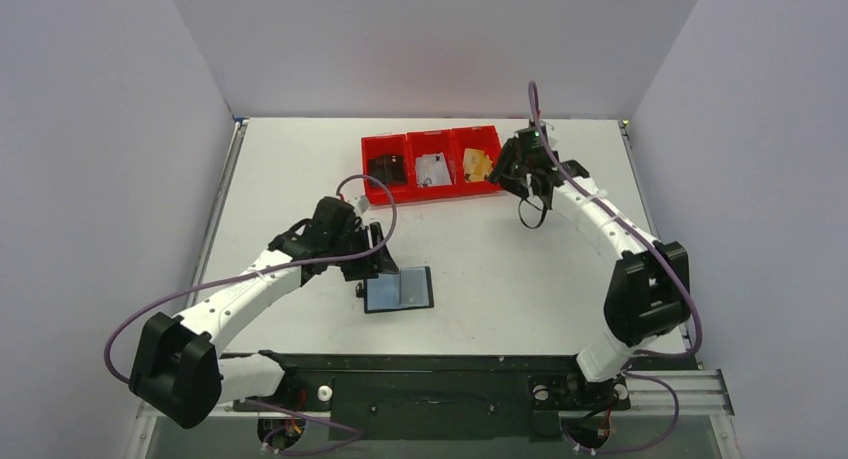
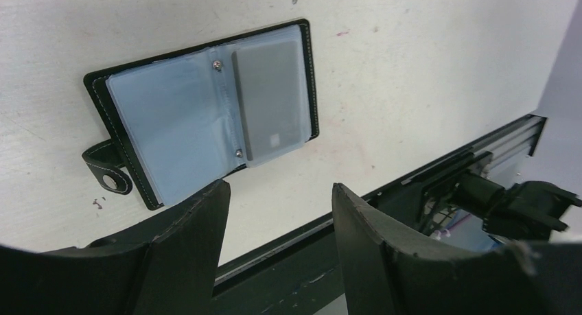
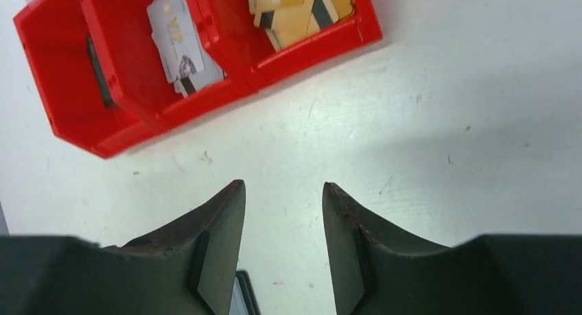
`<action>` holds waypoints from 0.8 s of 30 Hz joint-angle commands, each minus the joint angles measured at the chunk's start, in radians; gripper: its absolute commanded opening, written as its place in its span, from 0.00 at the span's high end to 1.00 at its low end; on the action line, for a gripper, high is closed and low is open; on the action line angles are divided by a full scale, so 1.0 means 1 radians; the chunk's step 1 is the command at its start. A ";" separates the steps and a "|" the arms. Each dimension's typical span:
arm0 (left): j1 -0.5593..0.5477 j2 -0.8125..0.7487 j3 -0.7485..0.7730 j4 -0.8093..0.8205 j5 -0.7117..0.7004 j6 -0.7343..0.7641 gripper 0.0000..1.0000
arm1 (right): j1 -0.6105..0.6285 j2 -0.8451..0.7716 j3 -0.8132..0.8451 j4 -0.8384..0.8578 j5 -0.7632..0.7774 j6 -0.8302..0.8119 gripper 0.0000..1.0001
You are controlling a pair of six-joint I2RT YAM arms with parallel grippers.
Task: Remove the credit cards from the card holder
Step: Place the credit card in the storage box.
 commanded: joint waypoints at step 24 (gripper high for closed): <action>-0.102 0.323 -0.079 0.388 -0.075 -0.084 0.72 | 0.369 -0.314 -0.536 0.211 0.075 0.185 0.61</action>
